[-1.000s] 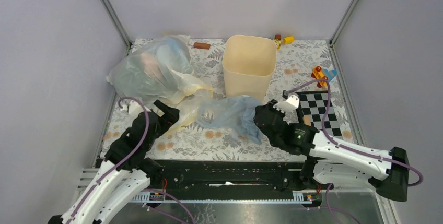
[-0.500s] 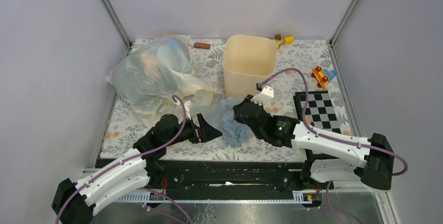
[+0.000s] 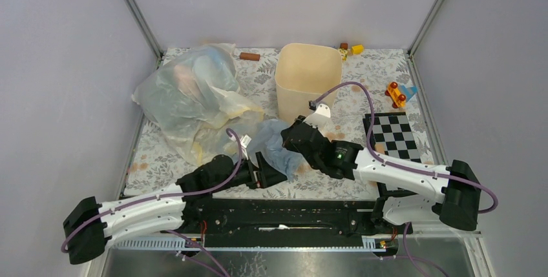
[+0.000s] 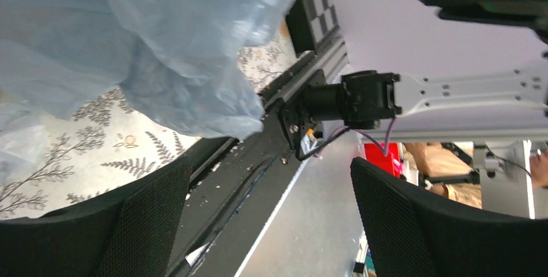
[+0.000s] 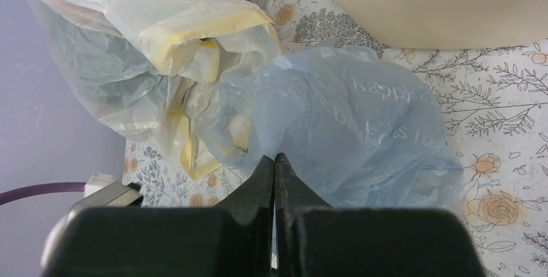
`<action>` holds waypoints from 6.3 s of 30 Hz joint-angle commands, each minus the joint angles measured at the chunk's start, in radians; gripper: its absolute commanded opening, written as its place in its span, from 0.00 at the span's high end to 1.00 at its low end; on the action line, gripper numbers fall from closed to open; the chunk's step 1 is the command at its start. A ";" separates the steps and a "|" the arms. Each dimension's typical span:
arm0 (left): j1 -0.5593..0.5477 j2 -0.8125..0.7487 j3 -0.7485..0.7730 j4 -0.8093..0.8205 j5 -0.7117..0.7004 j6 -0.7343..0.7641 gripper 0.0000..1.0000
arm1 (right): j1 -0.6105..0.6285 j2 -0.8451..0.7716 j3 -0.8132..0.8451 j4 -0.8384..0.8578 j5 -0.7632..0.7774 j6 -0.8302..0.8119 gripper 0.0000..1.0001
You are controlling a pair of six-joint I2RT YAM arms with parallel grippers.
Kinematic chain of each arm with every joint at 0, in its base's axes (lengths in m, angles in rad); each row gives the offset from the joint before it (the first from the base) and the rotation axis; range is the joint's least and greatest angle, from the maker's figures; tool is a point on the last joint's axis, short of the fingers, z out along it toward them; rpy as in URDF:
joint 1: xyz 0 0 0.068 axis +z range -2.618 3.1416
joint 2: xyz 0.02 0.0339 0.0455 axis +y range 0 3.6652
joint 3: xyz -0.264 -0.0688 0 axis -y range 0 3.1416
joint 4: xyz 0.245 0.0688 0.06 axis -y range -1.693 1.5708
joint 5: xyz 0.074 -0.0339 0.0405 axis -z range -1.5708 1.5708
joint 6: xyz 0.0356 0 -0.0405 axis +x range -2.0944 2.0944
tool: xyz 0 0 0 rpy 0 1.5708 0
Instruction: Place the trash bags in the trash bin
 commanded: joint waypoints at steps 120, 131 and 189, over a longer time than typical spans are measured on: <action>-0.021 0.134 0.072 -0.194 -0.311 0.258 0.44 | -0.095 -0.571 -0.445 -0.131 0.466 -0.145 1.00; -0.023 0.242 0.059 -0.040 -0.288 0.279 0.41 | -0.106 -0.430 -0.304 -0.172 0.306 -0.321 1.00; -0.049 0.674 0.593 0.056 -0.122 0.572 0.01 | -0.106 -0.583 -0.055 -0.303 0.499 -0.478 0.16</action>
